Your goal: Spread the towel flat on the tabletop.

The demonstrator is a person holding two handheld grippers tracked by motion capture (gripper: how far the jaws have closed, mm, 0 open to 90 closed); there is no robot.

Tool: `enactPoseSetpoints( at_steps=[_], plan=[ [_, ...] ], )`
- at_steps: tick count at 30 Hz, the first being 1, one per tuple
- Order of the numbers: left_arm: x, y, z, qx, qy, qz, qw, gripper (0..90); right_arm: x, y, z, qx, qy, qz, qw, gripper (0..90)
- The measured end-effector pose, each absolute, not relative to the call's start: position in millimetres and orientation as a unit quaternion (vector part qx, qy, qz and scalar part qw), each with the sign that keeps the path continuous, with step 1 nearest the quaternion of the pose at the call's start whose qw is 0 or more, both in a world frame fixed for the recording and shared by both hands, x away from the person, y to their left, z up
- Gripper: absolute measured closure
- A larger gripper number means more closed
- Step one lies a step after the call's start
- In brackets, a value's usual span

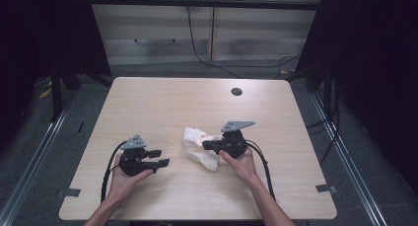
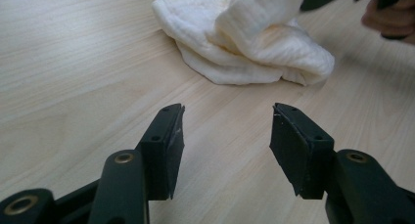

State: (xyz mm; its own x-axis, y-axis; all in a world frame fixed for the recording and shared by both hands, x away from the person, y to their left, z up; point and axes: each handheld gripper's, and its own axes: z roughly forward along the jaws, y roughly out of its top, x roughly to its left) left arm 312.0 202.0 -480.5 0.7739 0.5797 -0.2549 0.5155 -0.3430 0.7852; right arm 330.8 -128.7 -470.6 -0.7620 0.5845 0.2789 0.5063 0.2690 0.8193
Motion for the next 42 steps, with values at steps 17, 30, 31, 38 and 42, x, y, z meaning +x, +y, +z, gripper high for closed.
enactPoseSetpoints(
  at_steps=[17, 30, 31, 38, 42],
  plan=[
    [310.7, 174.1, -487.6, 0.819, 0.324, -0.003, 0.473, 58.8, 331.6, -104.9, -507.9, 0.355, 0.805, 0.476, 0.014, 88.0],
    [317.6, 173.6, -497.0, 0.811, 0.351, -0.018, 0.468, 52.2, 326.4, -83.8, -510.1, 0.345, 0.804, 0.483, 0.013, 88.0],
    [319.1, 174.3, -497.4, 0.809, 0.351, -0.022, 0.471, 53.3, 326.0, -82.9, -509.5, 0.345, 0.805, 0.482, 0.014, 88.0],
    [327.6, 170.2, -498.4, 0.801, 0.362, -0.024, 0.476, 61.3, 324.4, -81.0, -507.5, 0.338, 0.809, 0.481, 0.016, 88.0],
    [326.4, 169.2, -496.3, 0.811, 0.362, -0.006, 0.459, 77.3, 322.2, -80.9, -506.5, 0.334, 0.810, 0.481, 0.016, 88.0]
  ],
)
